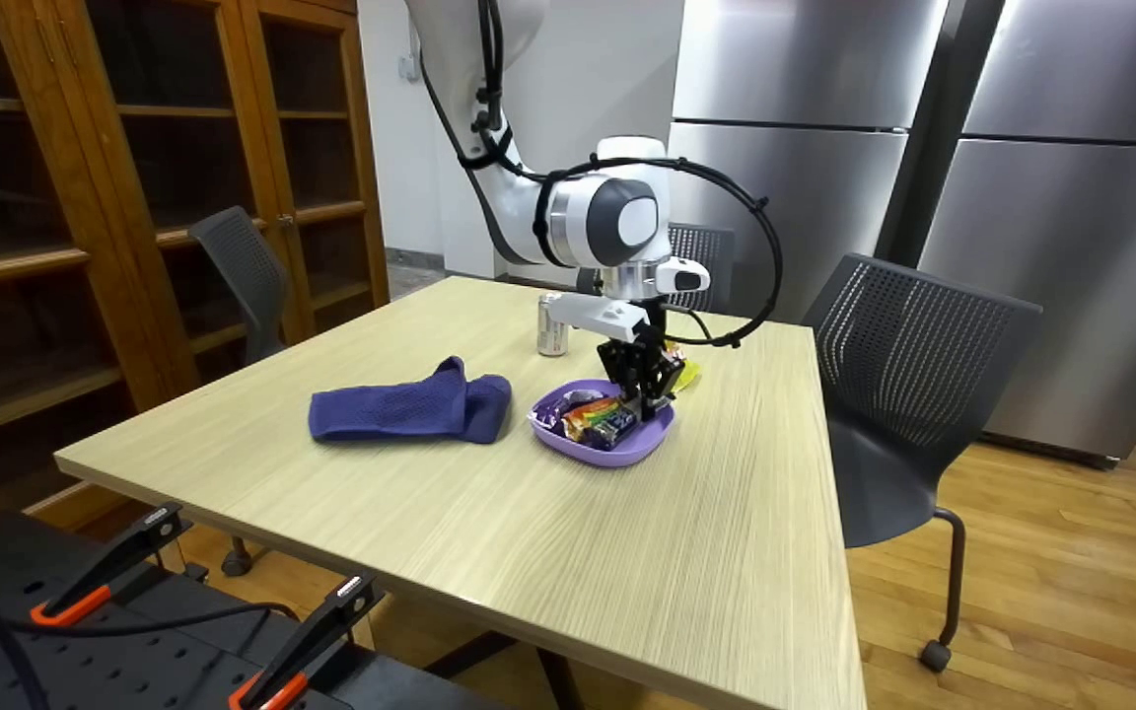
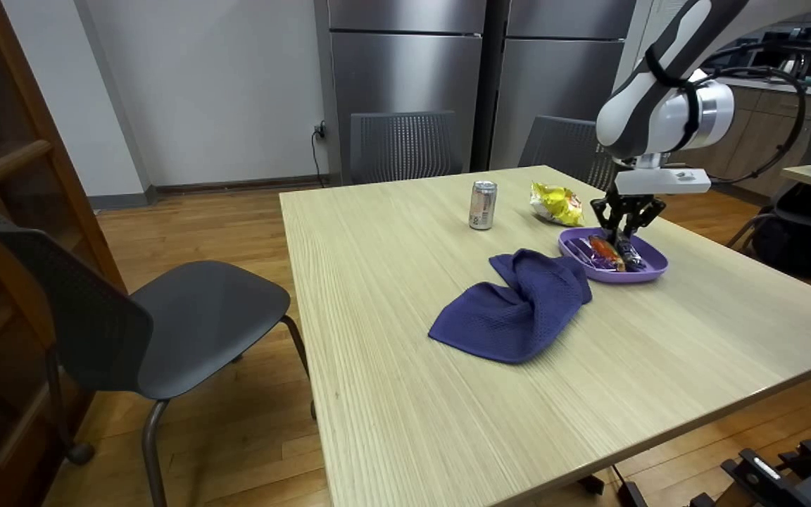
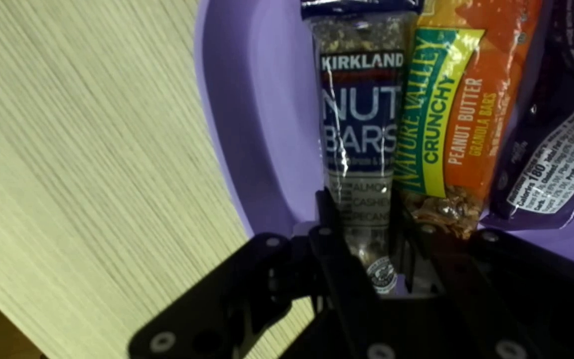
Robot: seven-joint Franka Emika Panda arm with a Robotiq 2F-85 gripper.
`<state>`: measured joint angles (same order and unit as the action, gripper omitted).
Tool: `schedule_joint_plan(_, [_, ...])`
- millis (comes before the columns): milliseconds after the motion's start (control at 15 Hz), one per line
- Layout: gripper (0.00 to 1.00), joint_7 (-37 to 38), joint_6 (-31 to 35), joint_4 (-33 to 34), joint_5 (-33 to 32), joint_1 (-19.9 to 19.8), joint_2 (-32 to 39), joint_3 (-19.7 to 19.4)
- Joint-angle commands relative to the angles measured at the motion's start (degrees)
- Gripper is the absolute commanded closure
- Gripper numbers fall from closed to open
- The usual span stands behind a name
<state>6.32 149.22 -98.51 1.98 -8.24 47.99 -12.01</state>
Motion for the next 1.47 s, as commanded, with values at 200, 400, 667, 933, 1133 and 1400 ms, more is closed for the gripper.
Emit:
schedule_joint_plan(200, [0.33,-2.34,-2.17,0.14,-1.49,-1.09,-0.91,0.37])
schedule_joint_plan(400, [0.11,-2.56,-1.97,-0.39,-1.58,-1.15,-1.31,0.23])
schedule_joint_plan(667, [0.0,-2.79,-1.37,-1.36,-1.62,-1.14,-2.03,0.18])
schedule_joint_plan(933, [0.0,-2.86,-0.91,-2.46,-1.4,-1.16,-3.14,0.34])
schedule_joint_plan(1133, [0.0,-2.71,-0.7,-3.24,-1.12,-1.2,-4.18,0.48])
schedule_joint_plan(1400, [0.0,-2.66,-0.1,-5.05,-0.99,-1.06,-6.17,0.69])
